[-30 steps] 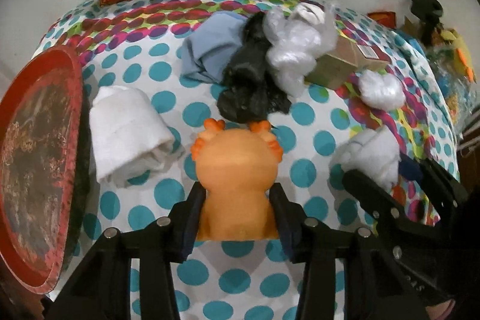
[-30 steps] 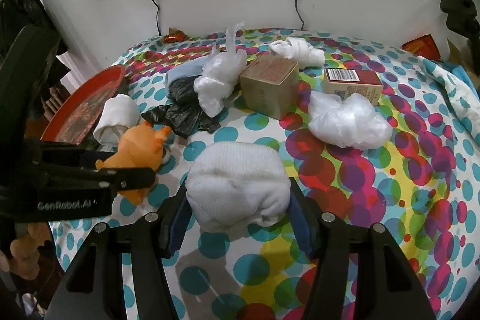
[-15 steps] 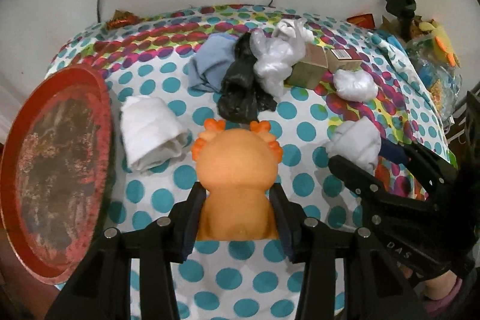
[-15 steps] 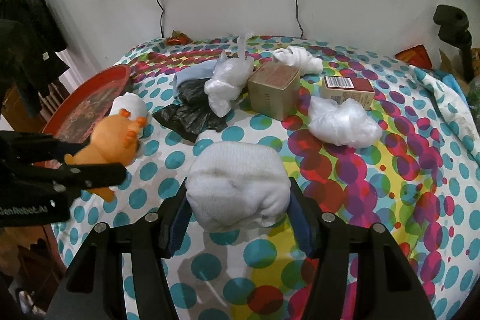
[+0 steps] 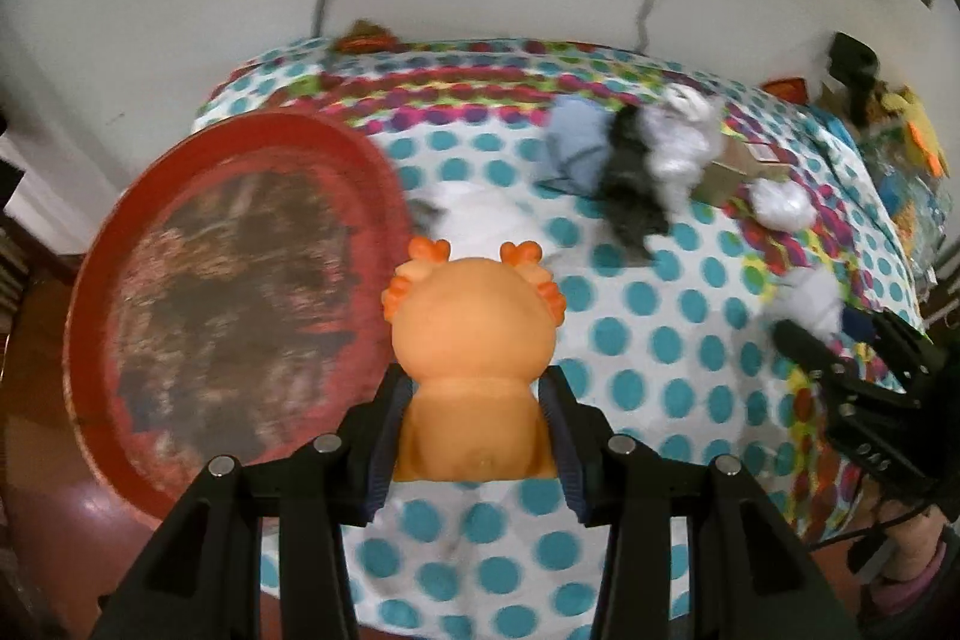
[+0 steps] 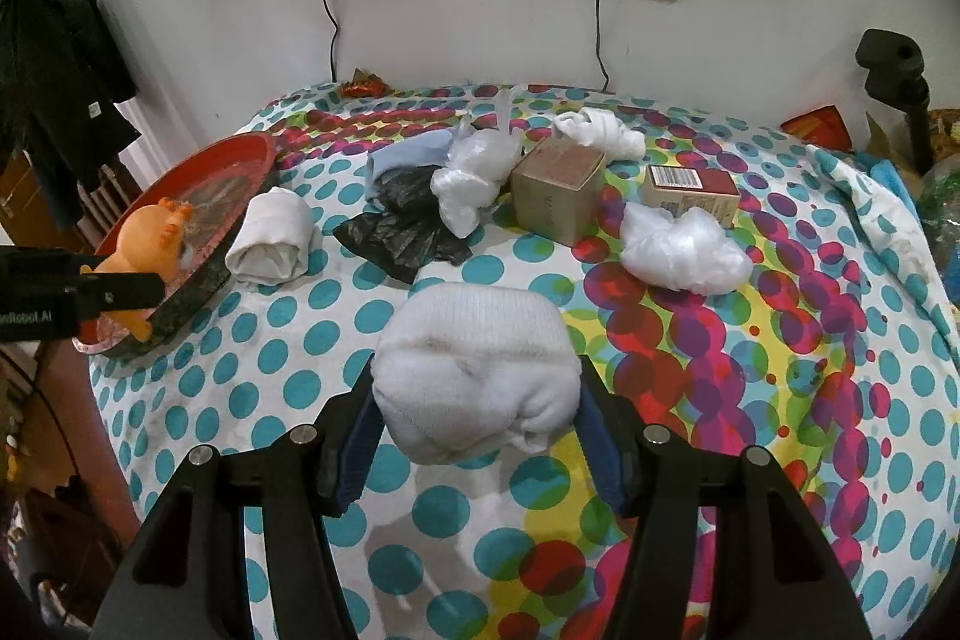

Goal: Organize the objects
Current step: 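Carry the orange toy onto the red tray with the left tool while the right tool carries the sock ball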

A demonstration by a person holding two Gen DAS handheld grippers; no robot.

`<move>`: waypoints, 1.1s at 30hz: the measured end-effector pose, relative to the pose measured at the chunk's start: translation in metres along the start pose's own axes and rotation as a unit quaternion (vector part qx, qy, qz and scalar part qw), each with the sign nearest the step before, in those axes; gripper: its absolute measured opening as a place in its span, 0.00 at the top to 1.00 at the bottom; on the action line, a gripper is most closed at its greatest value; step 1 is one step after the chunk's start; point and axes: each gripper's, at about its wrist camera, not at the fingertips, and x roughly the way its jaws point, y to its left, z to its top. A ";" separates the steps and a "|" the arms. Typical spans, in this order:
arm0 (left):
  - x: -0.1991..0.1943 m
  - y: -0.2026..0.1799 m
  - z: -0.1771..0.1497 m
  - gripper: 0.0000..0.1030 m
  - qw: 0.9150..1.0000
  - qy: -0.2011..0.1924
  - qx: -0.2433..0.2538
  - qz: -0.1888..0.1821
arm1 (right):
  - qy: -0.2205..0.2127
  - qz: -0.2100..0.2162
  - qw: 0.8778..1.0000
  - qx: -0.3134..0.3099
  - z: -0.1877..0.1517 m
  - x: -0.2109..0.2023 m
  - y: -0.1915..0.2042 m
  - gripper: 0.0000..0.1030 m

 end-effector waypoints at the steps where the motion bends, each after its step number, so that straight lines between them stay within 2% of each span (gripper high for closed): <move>1: -0.001 0.007 -0.001 0.56 1.000 0.000 -0.006 0.003 | -0.001 -0.001 1.000 0.000 0.000 -0.001 0.000 0.45; 13: 0.003 0.111 -0.010 0.56 0.996 0.009 -0.077 0.052 | -0.001 -0.016 1.000 0.003 -0.001 -0.007 0.004 0.45; 19: 0.016 0.156 -0.013 0.56 0.991 0.019 -0.098 0.094 | 0.004 -0.025 1.000 0.005 -0.001 -0.004 0.004 0.45; 27: 0.032 0.203 -0.020 0.56 0.985 0.033 -0.135 0.103 | 0.010 -0.033 0.999 0.002 0.001 0.000 0.009 0.45; 33: 0.040 0.221 -0.020 0.56 0.984 0.034 -0.138 0.111 | 0.015 -0.038 0.999 -0.004 0.002 0.004 0.017 0.45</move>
